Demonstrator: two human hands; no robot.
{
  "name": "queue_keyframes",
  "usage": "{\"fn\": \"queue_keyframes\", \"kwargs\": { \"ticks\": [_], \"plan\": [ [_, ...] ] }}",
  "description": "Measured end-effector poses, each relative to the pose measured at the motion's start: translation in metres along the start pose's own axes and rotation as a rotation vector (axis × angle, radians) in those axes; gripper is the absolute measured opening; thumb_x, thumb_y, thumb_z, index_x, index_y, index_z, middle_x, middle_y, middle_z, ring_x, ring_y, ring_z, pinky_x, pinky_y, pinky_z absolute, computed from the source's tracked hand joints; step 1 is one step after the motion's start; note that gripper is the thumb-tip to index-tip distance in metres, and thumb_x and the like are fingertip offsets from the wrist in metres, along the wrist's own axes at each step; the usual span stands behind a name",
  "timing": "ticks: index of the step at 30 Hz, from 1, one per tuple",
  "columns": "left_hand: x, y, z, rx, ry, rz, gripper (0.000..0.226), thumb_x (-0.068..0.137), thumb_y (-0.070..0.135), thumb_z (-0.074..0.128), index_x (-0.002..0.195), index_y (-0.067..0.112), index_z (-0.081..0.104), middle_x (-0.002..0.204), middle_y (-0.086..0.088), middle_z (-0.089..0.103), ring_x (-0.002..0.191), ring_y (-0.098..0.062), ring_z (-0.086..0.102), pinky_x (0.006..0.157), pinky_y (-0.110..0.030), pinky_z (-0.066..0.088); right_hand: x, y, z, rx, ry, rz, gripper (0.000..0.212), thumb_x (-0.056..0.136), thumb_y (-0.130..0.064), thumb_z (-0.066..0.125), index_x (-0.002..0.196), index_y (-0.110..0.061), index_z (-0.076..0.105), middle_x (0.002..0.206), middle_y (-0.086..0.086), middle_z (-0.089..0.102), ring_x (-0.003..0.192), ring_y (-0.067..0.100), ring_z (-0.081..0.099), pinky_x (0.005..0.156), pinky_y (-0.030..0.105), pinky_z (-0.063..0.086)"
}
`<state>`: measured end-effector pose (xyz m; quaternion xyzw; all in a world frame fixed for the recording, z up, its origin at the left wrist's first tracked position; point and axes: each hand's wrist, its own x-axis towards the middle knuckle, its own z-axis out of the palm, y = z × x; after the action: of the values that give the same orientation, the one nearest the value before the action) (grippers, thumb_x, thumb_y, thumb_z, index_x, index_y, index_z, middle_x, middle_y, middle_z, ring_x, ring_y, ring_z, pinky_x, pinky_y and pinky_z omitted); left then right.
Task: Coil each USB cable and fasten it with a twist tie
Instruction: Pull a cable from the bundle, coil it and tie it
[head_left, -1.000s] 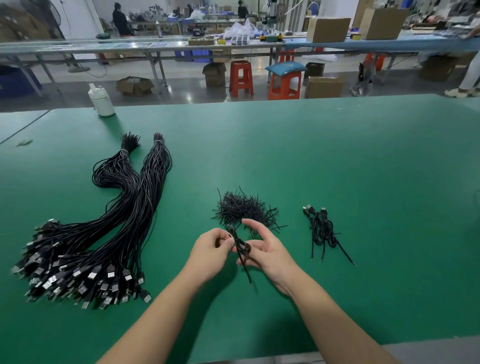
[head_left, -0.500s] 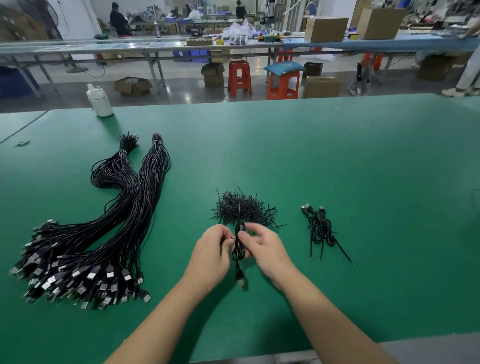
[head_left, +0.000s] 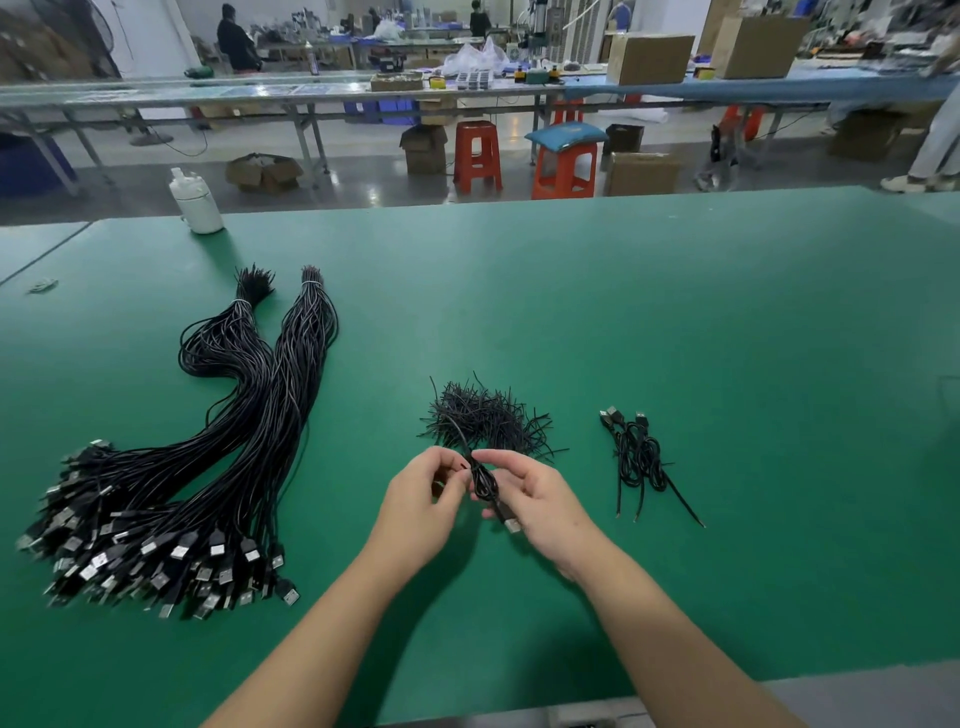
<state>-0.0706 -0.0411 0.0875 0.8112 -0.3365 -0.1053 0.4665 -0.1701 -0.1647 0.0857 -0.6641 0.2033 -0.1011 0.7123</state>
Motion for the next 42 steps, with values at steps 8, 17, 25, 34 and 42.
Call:
{"fn": "queue_keyframes", "kwargs": {
  "ticks": [8,17,25,34,42],
  "plan": [
    [0.001,-0.002,-0.005,0.044,-0.003,0.056,0.022,0.092,0.009,0.063,0.081,0.028,0.057,0.071,0.009,0.06,0.068,-0.003,0.052,0.064,-0.013,0.039,0.005,0.002,-0.004,-0.304,0.107,-0.114,0.011,0.093,-0.01,0.067,0.1,-0.019,0.07,0.091,0.001,0.062,0.073,-0.001,0.054,0.067,0.01,0.042],
    [-0.003,0.003,-0.004,0.37,0.015,0.449,0.015,0.089,0.0,0.062,0.086,0.013,0.057,0.084,0.003,0.054,0.081,-0.018,0.047,0.074,-0.025,0.037,0.005,0.003,0.001,-0.051,0.123,0.02,0.011,0.1,-0.02,0.057,0.11,-0.014,0.057,0.069,0.005,0.072,0.05,0.015,0.049,0.048,0.024,0.042],
    [0.003,0.0,-0.005,0.116,0.013,0.055,0.02,0.091,0.012,0.063,0.079,0.026,0.056,0.071,0.007,0.06,0.067,-0.006,0.051,0.062,-0.013,0.038,0.002,0.004,-0.004,0.243,-0.048,0.026,0.022,0.1,0.0,0.052,0.118,-0.005,0.063,0.093,0.012,0.073,0.082,0.018,0.069,0.073,0.028,0.058],
    [0.0,0.001,-0.007,0.276,0.007,0.245,0.021,0.09,0.003,0.06,0.083,0.021,0.052,0.076,0.007,0.054,0.073,-0.013,0.046,0.067,-0.026,0.039,0.002,0.006,-0.004,0.052,0.03,-0.013,0.015,0.093,0.003,0.062,0.105,-0.002,0.068,0.079,0.01,0.068,0.058,0.011,0.061,0.052,0.024,0.05],
    [-0.004,-0.002,-0.002,0.407,0.031,0.536,0.027,0.085,-0.008,0.062,0.085,0.016,0.05,0.082,0.004,0.05,0.078,-0.017,0.042,0.073,-0.027,0.036,-0.002,0.007,-0.013,-0.009,0.012,0.069,0.023,0.096,-0.028,0.064,0.098,-0.008,0.075,0.071,0.01,0.058,0.058,0.022,0.051,0.057,0.026,0.045]
  ]
}}
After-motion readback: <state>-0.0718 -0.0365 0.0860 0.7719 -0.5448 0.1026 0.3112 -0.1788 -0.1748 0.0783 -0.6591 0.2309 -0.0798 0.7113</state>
